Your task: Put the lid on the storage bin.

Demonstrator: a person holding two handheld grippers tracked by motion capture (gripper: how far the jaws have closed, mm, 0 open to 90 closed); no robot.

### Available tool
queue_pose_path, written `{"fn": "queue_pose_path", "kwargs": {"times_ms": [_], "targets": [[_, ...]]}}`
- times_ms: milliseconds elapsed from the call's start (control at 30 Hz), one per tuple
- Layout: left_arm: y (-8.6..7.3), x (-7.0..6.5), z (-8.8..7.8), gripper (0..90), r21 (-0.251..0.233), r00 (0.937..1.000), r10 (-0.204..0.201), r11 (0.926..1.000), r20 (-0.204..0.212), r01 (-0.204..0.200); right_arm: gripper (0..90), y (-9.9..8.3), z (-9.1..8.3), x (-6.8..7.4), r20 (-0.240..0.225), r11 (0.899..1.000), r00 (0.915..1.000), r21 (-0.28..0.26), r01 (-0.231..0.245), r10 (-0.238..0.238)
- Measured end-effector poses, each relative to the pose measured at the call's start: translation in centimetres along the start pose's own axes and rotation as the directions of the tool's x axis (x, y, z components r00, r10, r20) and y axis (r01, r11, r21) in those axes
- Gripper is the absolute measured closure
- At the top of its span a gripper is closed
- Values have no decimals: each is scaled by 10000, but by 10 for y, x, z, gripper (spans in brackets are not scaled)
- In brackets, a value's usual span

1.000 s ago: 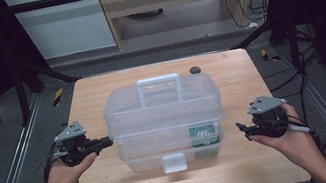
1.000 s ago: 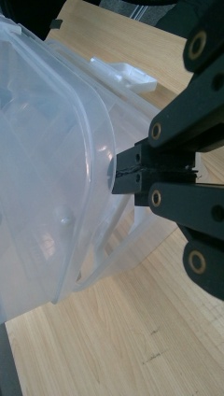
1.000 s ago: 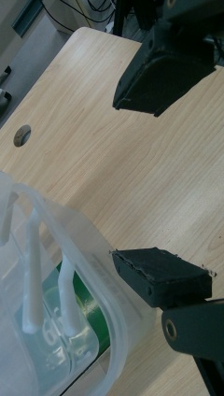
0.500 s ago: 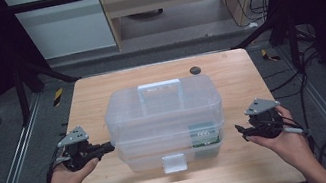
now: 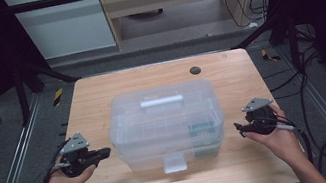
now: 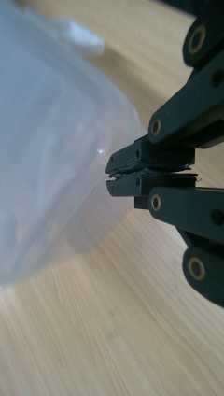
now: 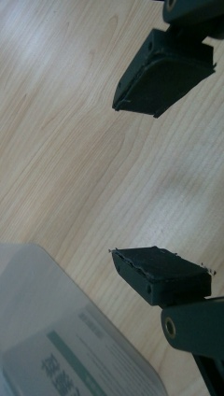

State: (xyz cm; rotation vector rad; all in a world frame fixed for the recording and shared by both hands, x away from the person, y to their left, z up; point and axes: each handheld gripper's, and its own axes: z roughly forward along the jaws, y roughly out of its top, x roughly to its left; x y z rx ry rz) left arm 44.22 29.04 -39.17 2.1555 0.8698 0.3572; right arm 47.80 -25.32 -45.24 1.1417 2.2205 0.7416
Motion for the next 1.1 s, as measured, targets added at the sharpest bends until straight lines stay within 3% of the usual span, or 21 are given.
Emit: {"fn": "queue_pose_path", "kwargs": {"times_ms": [67, 133, 200, 233, 300, 367, 400, 533, 633, 733, 800, 833, 867, 900, 1000, 1100], "targets": [[-2, 9, -1, 837, 45, 9951, 122, 9999, -977, -118, 232, 0, 5, -2, 38, 9998, 9998, -50, -182, 182], [-3, 14, 0, 834, -52, 9947, -26, 10000, -1029, 21, 220, 0, 14, -5, 55, 9983, 9983, -117, -578, 578], [-7, 31, 11, 807, -31, 9828, -177, 9998, -1837, 174, 202, 1, 23, -8, 210, 9950, 9948, -124, -992, 995], [-7, 31, 11, 786, -31, 9828, -177, 9998, -1837, 174, 202, 1, 23, -8, 210, 9950, 9948, -124, -992, 995], [-13, 51, 31, 758, 47, 9698, -414, 9990, -2402, 438, 189, 3, 41, -15, 475, 9869, 9858, -161, -1607, 1613], [-17, 62, 43, 735, 6, 9669, -650, 9977, -2468, 672, 182, 2, 51, -19, 584, 9826, 9809, -179, -1850, 1857], [-19, 67, 51, 717, -44, 9625, -766, 9969, -2604, 781, 175, 2, 57, -20, 630, 9781, 9760, -145, -2078, 2083], [-23, 77, 72, 598, 80, 9599, -920, 9952, -2647, 976, 162, 1, 76, -24, 780, 9673, 9643, -17, -2535, 2529], [-27, 83, 87, 403, 128, 9540, -1059, 9934, -2806, 1140, 141, 1, 85, -26, 682, 9499, 9474, -262, -3116, 3126], [-32, 87, 102, 274, 216, 9544, -1351, 9890, -2664, 1460, 103, 2, 90, -25, 771, 9287, 9257, -480, -3676, 3704], [-34, 88, 106, 220, 291, 9556, -1378, 9882, -2606, 1504, 79, 3, 92, -25, 873, 9311, 9271, -498, -3613, 3645], [-36, 89, 109, 220, 416, 9542, -1410, 9867, -2638, 1573, 53, 4, 94, -24, 913, 9284, 9239, -458, -3689, 3716], [-41, 92, 118, 150, 326, 9483, -1849, 9793, -2581, 1998, 22, 7, 96, -22, 1006, 9257, 9202, -352, -3767, 3783], [-43, 92, 120, 80, 4, 9460, -1944, 9795, -2593, 2014, 17, 7, 97, -22, 1064, 9231, 9170, -337, -3830, 3843], [-43, 91, 123, 25, 69, 9333, -2027, 9767, -2965, 2143, 2, 8, 97, -21, 1217, 9179, 9100, -281, -3959, 3963], [-42, 92, 123, 0, 150, 9303, -2069, 9750, -3027, 2217, 3, 8, 97, -21, 1242, 9172, 9090, -287, -3975, 3978]]}}
